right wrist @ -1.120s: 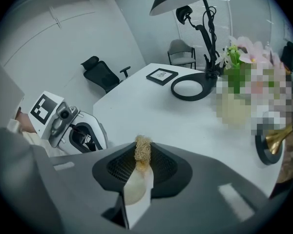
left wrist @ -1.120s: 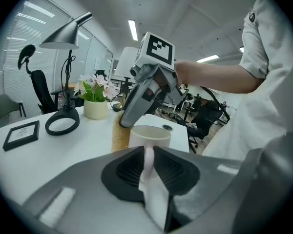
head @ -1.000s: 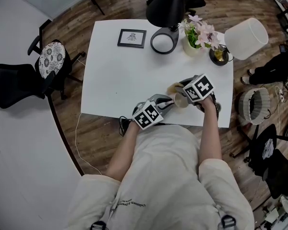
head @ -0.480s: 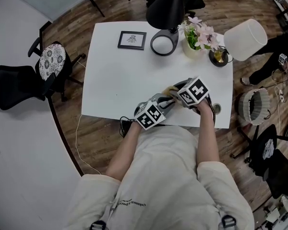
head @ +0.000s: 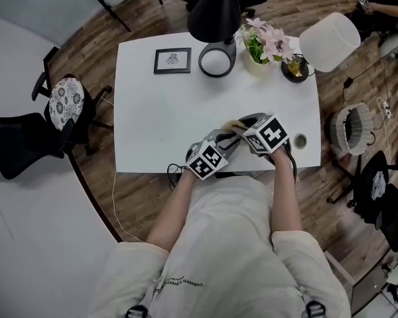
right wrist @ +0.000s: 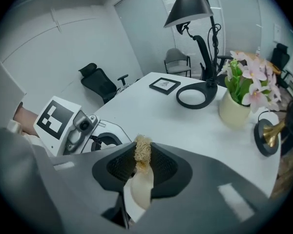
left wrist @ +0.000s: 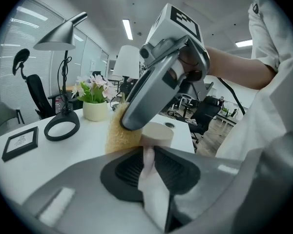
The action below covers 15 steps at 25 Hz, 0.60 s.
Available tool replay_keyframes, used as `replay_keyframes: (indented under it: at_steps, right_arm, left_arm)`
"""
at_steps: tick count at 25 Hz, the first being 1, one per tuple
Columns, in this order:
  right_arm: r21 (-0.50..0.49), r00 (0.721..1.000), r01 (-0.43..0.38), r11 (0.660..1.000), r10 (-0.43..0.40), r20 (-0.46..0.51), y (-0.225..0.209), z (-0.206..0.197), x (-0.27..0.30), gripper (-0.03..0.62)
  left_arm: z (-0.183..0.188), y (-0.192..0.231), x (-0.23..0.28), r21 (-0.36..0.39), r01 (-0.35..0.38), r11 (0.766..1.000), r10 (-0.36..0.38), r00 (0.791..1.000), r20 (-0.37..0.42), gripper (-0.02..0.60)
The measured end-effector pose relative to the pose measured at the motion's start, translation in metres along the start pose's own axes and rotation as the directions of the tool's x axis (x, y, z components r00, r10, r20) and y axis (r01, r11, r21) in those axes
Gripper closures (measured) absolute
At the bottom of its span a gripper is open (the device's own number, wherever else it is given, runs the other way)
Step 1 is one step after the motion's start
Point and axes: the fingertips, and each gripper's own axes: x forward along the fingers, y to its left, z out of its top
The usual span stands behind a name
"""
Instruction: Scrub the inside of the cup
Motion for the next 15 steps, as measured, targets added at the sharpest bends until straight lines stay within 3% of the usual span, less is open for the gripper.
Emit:
replay_keyframes:
  at_steps: [8,15]
  right_arm:
    - [0.160,0.978,0.144,0.977,-0.165,0.125,0.017,-0.005,-0.006,0.488]
    - [0.265,0.902,0.290,0.920,-0.355,0.247,0.027,-0.017,-0.017,0.488]
  left_arm:
    - [-0.022,0.001,-0.009,-0.010,0.078,0.997,-0.079,0.997,-0.024,0.510]
    - [-0.022,0.005,-0.008,0.021,0.097,0.995,-0.097,0.995,-0.004,0.512]
